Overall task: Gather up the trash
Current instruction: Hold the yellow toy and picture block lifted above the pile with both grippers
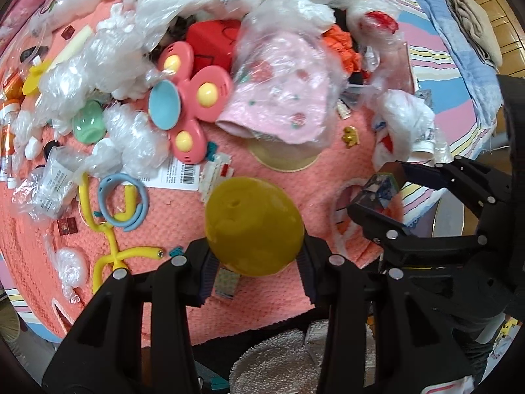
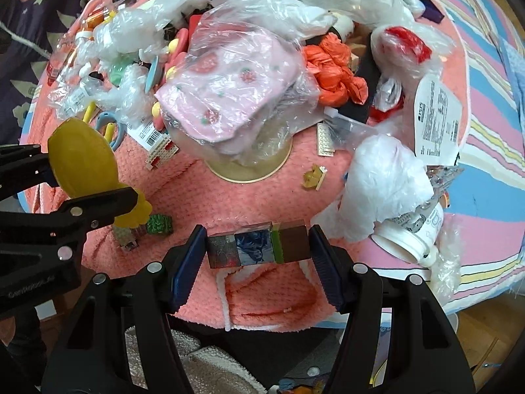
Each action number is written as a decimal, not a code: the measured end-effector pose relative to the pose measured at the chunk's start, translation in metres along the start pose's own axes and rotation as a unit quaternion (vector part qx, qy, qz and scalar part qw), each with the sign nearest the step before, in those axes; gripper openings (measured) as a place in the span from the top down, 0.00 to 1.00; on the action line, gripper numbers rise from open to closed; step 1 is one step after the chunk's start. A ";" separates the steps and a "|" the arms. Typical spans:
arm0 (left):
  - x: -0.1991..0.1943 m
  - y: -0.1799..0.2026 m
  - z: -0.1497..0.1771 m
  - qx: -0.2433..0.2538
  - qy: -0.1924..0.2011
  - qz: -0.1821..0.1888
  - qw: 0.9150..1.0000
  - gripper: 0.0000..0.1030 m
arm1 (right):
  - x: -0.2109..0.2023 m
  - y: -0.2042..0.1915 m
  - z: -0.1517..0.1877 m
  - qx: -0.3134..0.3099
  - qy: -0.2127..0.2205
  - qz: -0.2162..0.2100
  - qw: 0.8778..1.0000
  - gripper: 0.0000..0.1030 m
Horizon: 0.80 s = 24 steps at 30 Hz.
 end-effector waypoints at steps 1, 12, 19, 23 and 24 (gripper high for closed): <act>0.002 -0.001 0.000 0.001 0.000 0.000 1.000 0.62 | 0.000 0.001 0.001 0.001 0.001 -0.003 1.000 0.39; 0.029 -0.027 0.018 -0.007 -0.010 -0.007 1.000 0.62 | 0.018 -0.010 -0.006 -0.009 -0.003 0.008 1.000 0.39; 0.034 -0.039 0.022 -0.013 -0.015 -0.006 1.000 0.62 | 0.026 -0.014 -0.011 -0.010 -0.001 0.028 1.000 0.39; 0.038 -0.048 0.024 -0.015 -0.017 -0.005 1.000 0.62 | 0.032 -0.022 -0.019 -0.013 0.005 0.036 0.999 0.39; 0.039 -0.049 0.025 -0.016 -0.017 -0.006 1.000 0.62 | 0.034 -0.025 -0.021 -0.015 0.006 0.038 0.999 0.39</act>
Point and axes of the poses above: each gripper's, at about its wrist camera, not at the fingertips, and x roughly the way its jaws point, y to its right, z to its underside, the point moved 10 cm from there along x, roughly the way its jaws point, and after that the axes turned 7 degrees about -x, right-handed, at the moved point
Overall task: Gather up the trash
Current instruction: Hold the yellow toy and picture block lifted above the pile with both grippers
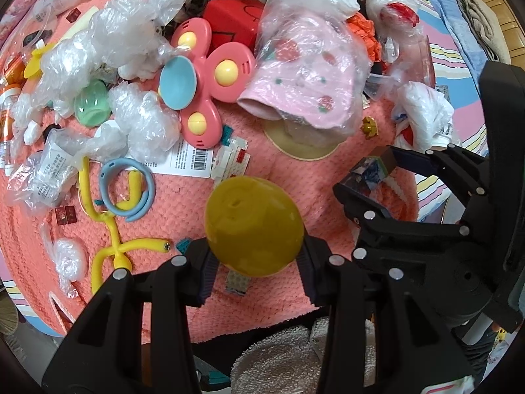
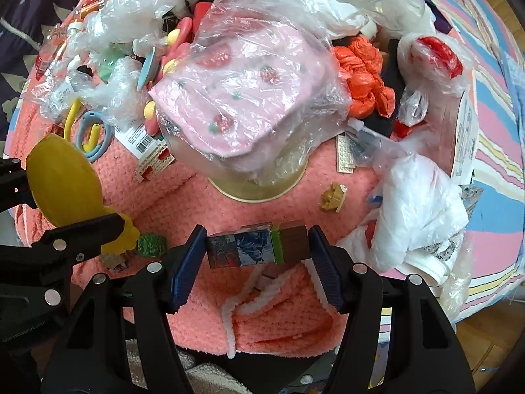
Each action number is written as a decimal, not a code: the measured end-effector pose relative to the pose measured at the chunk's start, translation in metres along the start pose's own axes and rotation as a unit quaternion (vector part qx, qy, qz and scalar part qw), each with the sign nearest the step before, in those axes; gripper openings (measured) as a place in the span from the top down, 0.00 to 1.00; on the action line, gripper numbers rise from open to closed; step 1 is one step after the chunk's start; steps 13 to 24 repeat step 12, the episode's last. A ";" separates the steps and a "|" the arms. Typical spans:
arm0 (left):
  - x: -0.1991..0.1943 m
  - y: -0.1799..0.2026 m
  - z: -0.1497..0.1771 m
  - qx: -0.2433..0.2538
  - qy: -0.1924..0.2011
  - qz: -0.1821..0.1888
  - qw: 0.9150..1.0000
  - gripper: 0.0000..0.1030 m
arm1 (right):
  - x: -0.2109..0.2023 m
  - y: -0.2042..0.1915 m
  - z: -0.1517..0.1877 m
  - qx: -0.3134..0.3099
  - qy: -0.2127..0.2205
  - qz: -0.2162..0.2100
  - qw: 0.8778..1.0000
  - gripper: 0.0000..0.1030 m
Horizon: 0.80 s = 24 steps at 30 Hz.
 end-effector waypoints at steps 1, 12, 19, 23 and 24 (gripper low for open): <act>0.001 -0.002 0.000 -0.001 0.000 0.000 1.000 0.62 | 0.000 -0.002 -0.001 -0.002 0.001 0.000 1.000 0.39; 0.010 -0.018 0.003 -0.007 -0.004 0.004 1.000 0.62 | 0.017 -0.023 -0.010 -0.004 -0.017 -0.016 1.000 0.39; 0.010 -0.018 0.003 -0.007 -0.004 0.004 1.000 0.62 | 0.017 -0.023 -0.010 -0.004 -0.017 -0.016 1.000 0.39; 0.010 -0.018 0.003 -0.007 -0.004 0.004 1.000 0.62 | 0.017 -0.023 -0.010 -0.004 -0.017 -0.016 1.000 0.39; 0.010 -0.018 0.003 -0.007 -0.004 0.004 1.000 0.62 | 0.017 -0.023 -0.010 -0.004 -0.017 -0.016 1.000 0.39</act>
Point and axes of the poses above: each gripper's, at about its wrist camera, not at the fingertips, and x roughly the way its jaws point, y to its right, z to its underside, the point moved 10 cm from there along x, roughly the way its jaws point, and after that the axes turned 7 degrees about -x, right-handed, at the moved point
